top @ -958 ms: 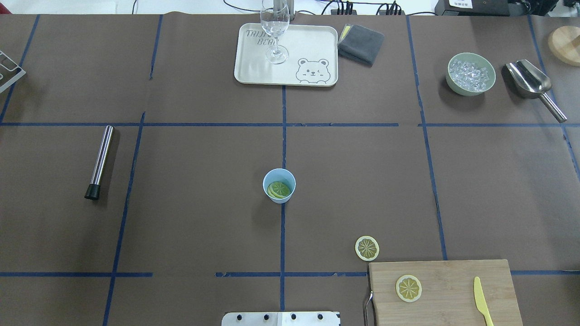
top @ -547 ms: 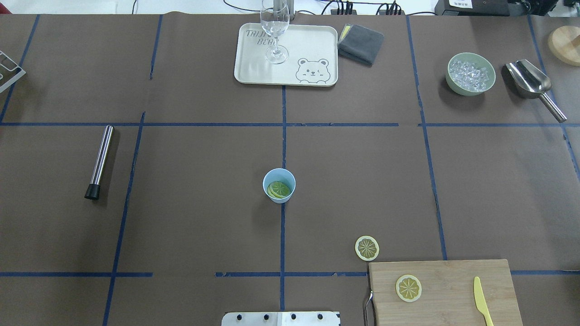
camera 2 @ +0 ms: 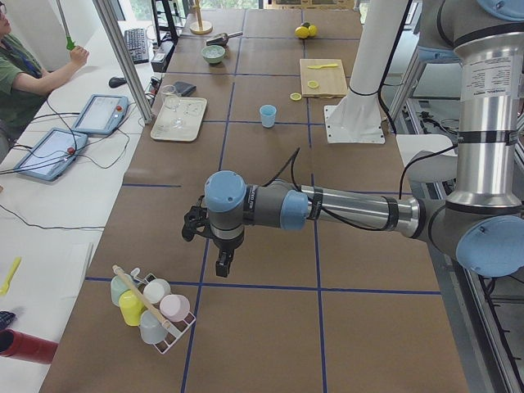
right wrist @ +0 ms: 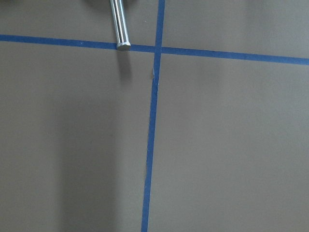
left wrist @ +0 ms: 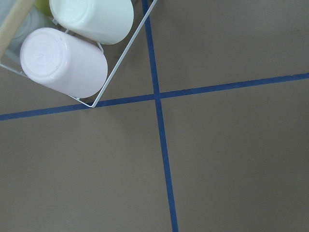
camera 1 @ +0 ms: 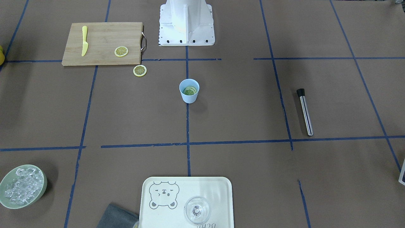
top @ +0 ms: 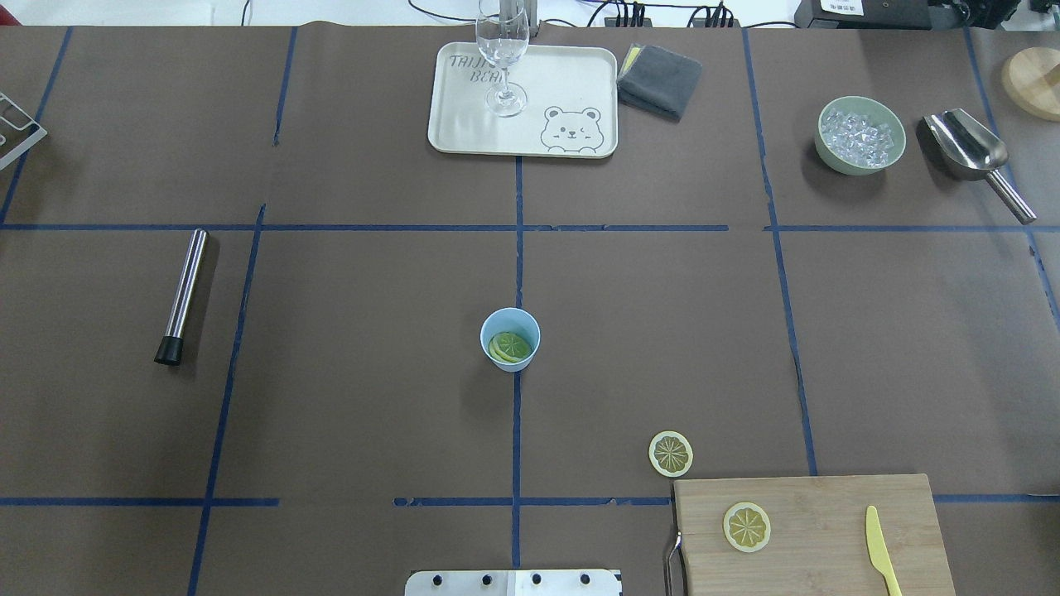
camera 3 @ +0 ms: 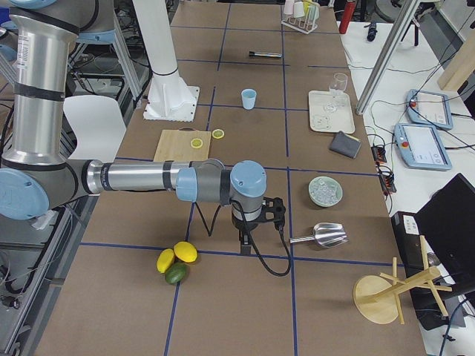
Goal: Squeeze lemon into cup
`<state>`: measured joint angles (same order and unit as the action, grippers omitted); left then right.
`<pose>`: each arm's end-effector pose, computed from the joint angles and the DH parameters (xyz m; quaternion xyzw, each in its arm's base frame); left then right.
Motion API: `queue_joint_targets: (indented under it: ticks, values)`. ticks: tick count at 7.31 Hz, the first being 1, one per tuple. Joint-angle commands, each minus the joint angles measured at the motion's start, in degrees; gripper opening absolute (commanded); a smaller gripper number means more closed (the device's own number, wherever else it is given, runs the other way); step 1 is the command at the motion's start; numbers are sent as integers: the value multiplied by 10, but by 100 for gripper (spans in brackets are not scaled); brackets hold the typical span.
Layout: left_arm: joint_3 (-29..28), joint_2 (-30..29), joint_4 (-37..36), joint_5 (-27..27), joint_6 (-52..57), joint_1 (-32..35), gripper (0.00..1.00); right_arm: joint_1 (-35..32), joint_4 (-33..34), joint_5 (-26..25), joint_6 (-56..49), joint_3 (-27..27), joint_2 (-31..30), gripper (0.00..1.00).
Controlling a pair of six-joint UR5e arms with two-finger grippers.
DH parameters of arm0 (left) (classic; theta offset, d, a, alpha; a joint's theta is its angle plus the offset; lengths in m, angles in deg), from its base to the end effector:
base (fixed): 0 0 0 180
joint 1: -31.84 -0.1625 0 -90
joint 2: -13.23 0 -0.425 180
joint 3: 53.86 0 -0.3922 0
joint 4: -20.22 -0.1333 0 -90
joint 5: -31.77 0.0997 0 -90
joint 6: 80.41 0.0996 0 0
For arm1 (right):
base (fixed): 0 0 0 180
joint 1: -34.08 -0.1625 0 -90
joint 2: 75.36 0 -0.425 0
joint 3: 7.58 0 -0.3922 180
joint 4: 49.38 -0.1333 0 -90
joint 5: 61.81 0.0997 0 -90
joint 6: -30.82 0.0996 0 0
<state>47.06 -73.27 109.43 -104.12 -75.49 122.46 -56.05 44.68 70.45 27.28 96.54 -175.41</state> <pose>-0.0669 -0.4693 0.5934 0.0720 0.3862 0.0570 0.9178 0.0673 -0.4166 0.6268 0.0116 -0.3603 -0.0278 0.9324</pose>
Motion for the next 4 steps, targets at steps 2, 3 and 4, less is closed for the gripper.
queue_joint_targets:
  ticks: [2, 3, 4]
  values:
    - [-7, 4, 0, 0, 0, 0, 100, 0, 1, 3, -2, -2, -1, 100]
    - [-10, 4, 1, 0, -1, -1, 100, 0, 0, 3, -2, -6, -1, 100]
    - [-3, 4, 0, 1, 0, 0, 100, 0, 0, 3, -2, -6, -1, 100]
